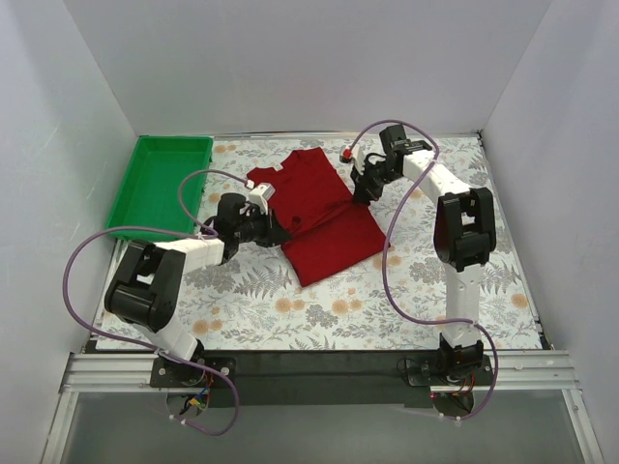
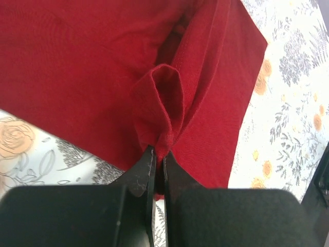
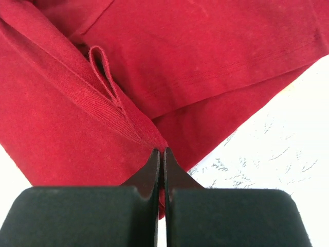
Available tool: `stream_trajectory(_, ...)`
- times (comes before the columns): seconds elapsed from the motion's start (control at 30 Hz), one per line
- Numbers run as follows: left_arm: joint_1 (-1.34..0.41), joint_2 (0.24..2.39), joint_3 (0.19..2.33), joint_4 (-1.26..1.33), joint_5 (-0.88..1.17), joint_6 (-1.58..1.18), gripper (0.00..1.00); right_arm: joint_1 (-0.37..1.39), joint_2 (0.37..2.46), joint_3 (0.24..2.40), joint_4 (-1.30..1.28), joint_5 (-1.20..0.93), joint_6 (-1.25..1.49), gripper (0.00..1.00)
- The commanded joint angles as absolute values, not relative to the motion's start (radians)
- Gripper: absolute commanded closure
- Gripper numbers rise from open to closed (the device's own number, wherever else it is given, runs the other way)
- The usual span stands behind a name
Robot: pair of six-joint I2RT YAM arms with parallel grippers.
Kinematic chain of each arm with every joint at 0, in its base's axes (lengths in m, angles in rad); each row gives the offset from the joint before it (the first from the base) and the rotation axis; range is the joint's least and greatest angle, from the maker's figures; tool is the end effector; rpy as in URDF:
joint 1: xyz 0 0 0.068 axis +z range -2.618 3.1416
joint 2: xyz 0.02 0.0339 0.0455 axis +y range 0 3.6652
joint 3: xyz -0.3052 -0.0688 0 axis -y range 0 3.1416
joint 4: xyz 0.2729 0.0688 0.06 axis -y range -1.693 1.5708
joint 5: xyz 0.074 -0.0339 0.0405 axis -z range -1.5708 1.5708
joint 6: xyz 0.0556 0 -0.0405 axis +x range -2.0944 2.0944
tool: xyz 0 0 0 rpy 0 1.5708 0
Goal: Fold and stack the t-shirts
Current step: Fold the tshirt
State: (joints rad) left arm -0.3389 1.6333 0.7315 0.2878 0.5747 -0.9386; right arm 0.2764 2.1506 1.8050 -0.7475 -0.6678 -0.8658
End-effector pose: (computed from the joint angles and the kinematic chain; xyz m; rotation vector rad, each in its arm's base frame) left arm 0.3238 -0.1462 0.1717 -0.3536 2.3757 -1.2973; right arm 0.4893 0.1746 0.2283 -1.4856 1.9326 0.6345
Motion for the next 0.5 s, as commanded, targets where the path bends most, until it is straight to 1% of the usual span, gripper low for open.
stream_trajectory(0.0, -0.318, 1.628, 0.775, 0.278, 0.560, -0.922, 1.00, 0.285, 2.180, 1.873, -0.683, -0.650, -0.805, 0.99)
stream_trajectory(0.47, -0.287, 1.707, 0.828, 0.249, 0.565, -0.914, 1.00, 0.305, 2.215, 1.891, -0.606, -0.604, -0.730, 0.99)
